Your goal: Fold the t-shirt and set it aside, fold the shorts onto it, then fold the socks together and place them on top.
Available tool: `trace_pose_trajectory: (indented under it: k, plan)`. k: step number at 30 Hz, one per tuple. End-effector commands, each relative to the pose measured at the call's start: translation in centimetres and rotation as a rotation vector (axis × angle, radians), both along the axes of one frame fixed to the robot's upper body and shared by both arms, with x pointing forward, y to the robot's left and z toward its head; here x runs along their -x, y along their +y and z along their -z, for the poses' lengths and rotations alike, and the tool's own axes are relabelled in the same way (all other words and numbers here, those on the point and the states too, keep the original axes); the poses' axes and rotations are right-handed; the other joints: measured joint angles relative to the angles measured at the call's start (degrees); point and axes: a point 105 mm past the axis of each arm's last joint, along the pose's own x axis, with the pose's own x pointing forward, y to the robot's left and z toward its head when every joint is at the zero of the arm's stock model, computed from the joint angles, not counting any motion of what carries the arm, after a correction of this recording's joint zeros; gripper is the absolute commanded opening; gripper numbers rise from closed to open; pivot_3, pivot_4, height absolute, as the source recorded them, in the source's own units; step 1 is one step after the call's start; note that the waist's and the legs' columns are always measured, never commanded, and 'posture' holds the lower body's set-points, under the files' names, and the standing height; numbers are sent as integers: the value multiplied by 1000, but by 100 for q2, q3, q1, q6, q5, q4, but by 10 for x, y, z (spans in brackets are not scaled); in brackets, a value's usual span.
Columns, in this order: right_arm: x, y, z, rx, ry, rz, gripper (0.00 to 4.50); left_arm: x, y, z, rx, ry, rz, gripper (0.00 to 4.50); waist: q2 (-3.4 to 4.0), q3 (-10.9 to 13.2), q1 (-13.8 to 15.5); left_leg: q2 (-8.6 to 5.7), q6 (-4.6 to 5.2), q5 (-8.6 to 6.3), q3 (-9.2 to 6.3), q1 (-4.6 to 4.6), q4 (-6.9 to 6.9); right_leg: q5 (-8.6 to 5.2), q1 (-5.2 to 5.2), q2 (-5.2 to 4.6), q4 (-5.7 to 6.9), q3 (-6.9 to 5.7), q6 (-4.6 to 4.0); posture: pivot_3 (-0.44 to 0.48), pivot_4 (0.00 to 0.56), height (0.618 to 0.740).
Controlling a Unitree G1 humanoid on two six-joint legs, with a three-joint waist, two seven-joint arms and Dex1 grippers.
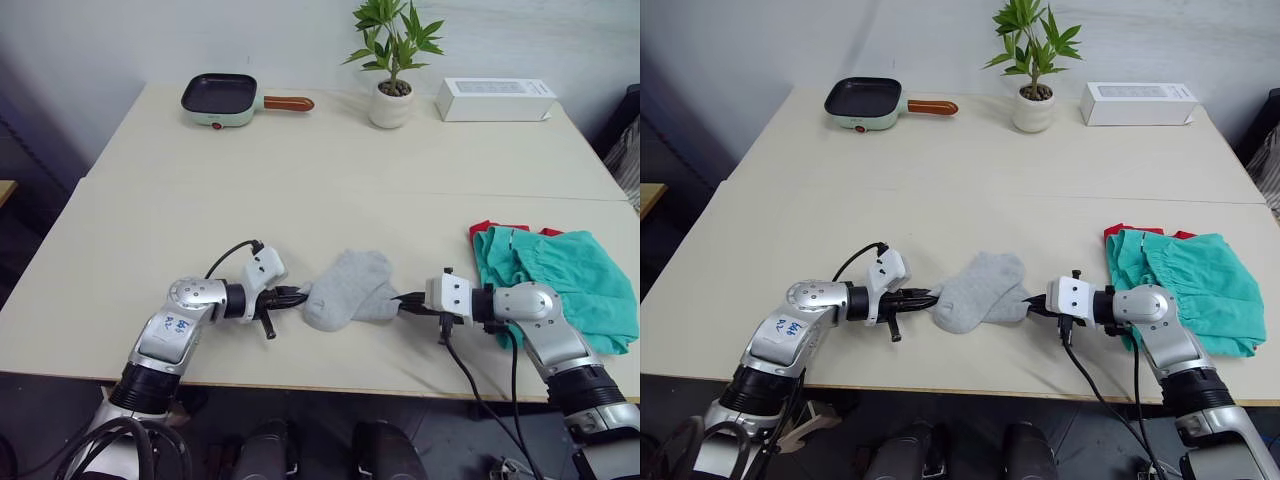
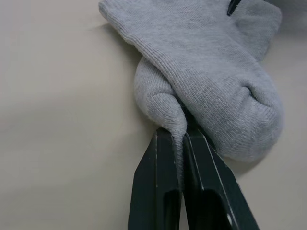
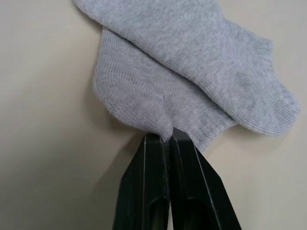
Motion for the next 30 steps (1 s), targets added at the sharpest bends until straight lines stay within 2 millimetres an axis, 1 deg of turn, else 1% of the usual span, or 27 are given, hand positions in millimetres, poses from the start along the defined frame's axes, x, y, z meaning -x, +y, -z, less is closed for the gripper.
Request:
trace_pose_trajectory:
  k: [1, 3, 4, 5, 6, 7, 8, 11, 12, 14, 15, 18, 22, 24, 26, 30]
  plan:
    - [10, 1, 3, -1, 66, -34, 750, 1, 3, -18, 24, -56, -18, 1357, 0, 0, 1, 0, -2, -1, 0, 0, 0, 0, 0, 0, 0, 0, 0, 0, 150, 740]
    - [16, -2, -4, -22, 99, -57, 1388, 6, 9, -24, 38, -52, -23, 1963, 0, 0, 2, 1, -4, -3, -1, 0, -1, -1, 0, 1, -1, -1, -2, 0, 150, 740]
    - [20, -4, -11, -40, 133, -73, 1728, 10, 13, -27, 41, -44, -21, 2277, 1, 0, 2, 1, -6, -3, -1, 0, -3, -2, 0, 0, -2, -1, -3, 0, 150, 740]
    - [22, -8, -17, -51, 165, -81, 2158, 14, 19, -30, 32, -36, -27, 2647, 4, 3, 2, 2, -7, -4, -1, 0, -7, -2, 0, 1, -6, -1, -4, 0, 150, 740]
    - [24, -13, -24, -57, 204, -86, 2439, 17, 24, -31, 18, -18, -41, 2938, 7, 5, -1, 2, -7, -4, -2, -2, -7, -3, -2, 0, -7, -2, -5, 0, 150, 740]
    - [25, -18, -30, -68, 256, -86, 2753, 22, 30, -32, 6, 23, -57, 3196, 10, 6, -2, 2, -7, -5, -2, -2, -8, -3, -2, 0, -7, -1, -5, 0, 150, 740]
    - [26, -21, -35, -79, 299, -83, 3142, 28, 33, -32, -1, 71, -64, 3564, 12, 8, 1, 2, -6, -5, -1, -2, -10, -3, -2, -1, -11, -1, -5, 0, 150, 740]
    - [21, -30, -56, -125, 452, -45, 4185, 50, 34, -30, -20, 239, -34, 4484, 15, 9, 0, 4, -7, -6, -4, -1, -11, -3, 0, -2, -17, 0, -7, 0, 150, 740]
    - [13, -32, -59, -121, 505, 13, 4475, 55, 33, -29, -22, 275, -38, 4500, 18, 11, -1, 5, -13, -10, -5, 0, -11, -4, 0, -3, -19, 1, -8, 0, 150, 740]
    - [-11, -34, -60, -128, 587, 181, 4475, 56, 28, -25, -18, 327, -83, 4500, 21, 13, -9, 6, -38, -25, -6, 0, -12, -5, -2, -4, -19, 4, -10, 0, 150, 740]
    - [-20, -33, -61, -135, 609, 232, 4475, 55, 26, -24, -20, 337, -104, 4500, 21, 13, -7, 6, -40, -25, -6, -1, -12, -6, -5, -4, -19, 5, -11, 0, 150, 740]
    - [-46, -18, -64, -208, 640, 287, 4475, 49, 9, -19, 39, 372, -170, 4500, 20, 12, 2, 8, -51, -29, -7, -2, -15, -9, -7, 0, -16, 2, -16, 0, 150, 740]
    - [-70, -1, -58, -239, 683, 348, 4475, 49, -17, -13, 78, 433, -189, 4500, 20, 13, 31, 0, -20, -8, -7, -11, -17, -9, -8, 5, -13, -10, -17, 0, 150, 740]
    - [-76, 4, -53, -221, 700, 376, 4475, 50, -27, -11, 82, 455, -201, 4500, 20, 13, 29, -8, -13, -4, -7, -12, -16, -8, -6, 5, -4, -9, -16, 0, 150, 740]
    - [-80, 7, -49, -201, 707, 384, 4475, 48, -33, -8, 85, 473, -229, 4500, 20, 12, 22, -18, -5, 0, -7, -13, -15, -4, -3, 5, 2, -8, -8, 0, 150, 740]
    - [-84, 17, -49, -195, 714, 367, 4475, 47, -35, -6, 75, 478, -252, 4500, 21, 12, 4, -23, 0, 3, -4, -6, -12, 1, 5, 5, -3, -2, 2, 0, 150, 740]
